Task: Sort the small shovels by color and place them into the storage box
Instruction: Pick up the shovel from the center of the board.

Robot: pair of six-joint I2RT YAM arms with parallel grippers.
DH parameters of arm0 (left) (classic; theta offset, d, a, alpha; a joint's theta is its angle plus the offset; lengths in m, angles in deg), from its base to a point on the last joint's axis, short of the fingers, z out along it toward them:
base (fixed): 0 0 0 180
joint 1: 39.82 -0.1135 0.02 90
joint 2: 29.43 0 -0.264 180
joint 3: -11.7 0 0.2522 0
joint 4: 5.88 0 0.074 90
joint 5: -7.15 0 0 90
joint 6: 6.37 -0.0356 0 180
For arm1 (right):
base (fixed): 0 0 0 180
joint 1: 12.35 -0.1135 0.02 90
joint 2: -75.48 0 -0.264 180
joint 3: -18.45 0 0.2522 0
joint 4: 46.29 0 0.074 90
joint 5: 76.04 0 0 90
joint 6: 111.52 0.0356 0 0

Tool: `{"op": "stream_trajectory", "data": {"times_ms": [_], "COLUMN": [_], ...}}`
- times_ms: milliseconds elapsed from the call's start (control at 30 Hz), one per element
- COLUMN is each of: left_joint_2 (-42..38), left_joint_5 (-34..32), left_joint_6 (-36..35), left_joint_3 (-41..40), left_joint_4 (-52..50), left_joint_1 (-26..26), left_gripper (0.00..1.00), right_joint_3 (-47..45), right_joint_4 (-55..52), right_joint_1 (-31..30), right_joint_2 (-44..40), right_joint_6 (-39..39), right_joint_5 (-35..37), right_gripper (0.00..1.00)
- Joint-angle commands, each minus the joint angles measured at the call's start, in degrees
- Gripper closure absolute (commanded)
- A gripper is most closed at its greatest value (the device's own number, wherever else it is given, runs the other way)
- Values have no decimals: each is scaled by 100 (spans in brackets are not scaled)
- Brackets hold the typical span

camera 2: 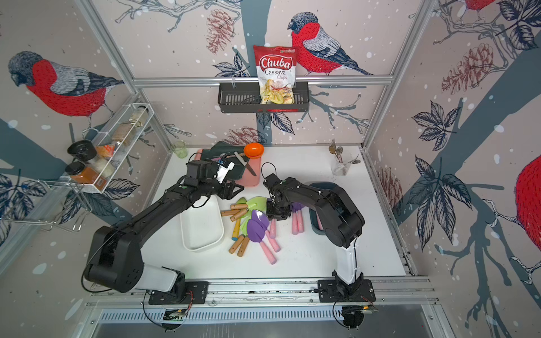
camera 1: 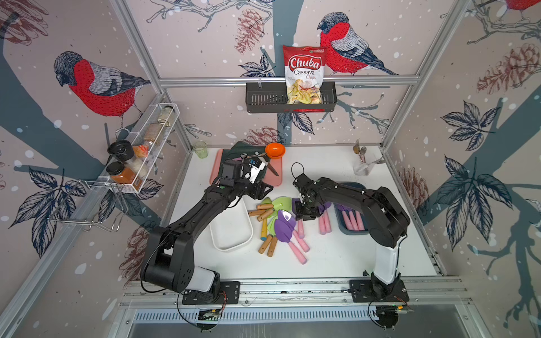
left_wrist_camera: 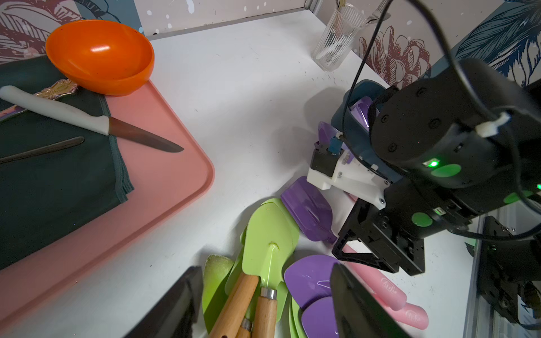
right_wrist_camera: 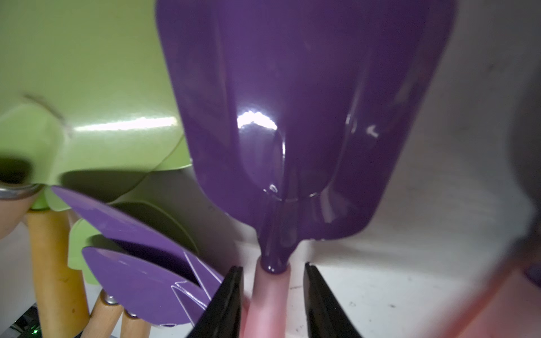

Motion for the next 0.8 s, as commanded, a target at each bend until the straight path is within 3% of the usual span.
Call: {"op": "stream_trajectory", "data": {"times_ms": [0, 167, 333, 767], "left_joint_2": [4, 40, 79, 266], "left_joint_5": [59, 102, 114, 231], "left_joint_6": [36, 100, 109, 161], "left_joint_3": [-1, 6, 46, 254], "left_joint_4": [135, 171, 162, 189], "left_joint_1": [-17, -17, -15, 0], "left_gripper": [27, 27, 27, 28], "right_joint_3": [-23, -86, -68, -27], "right_joint_4": [-113, -9, 7, -45], "right_joint_1": [-15, -6, -6, 389], "right_joint_2": [55, 106, 95, -681], "right_joint_6": [-7, -13, -120, -532], "right_joint_5": [49, 76, 215, 513], "right_gripper": [62, 70, 87, 94]}}
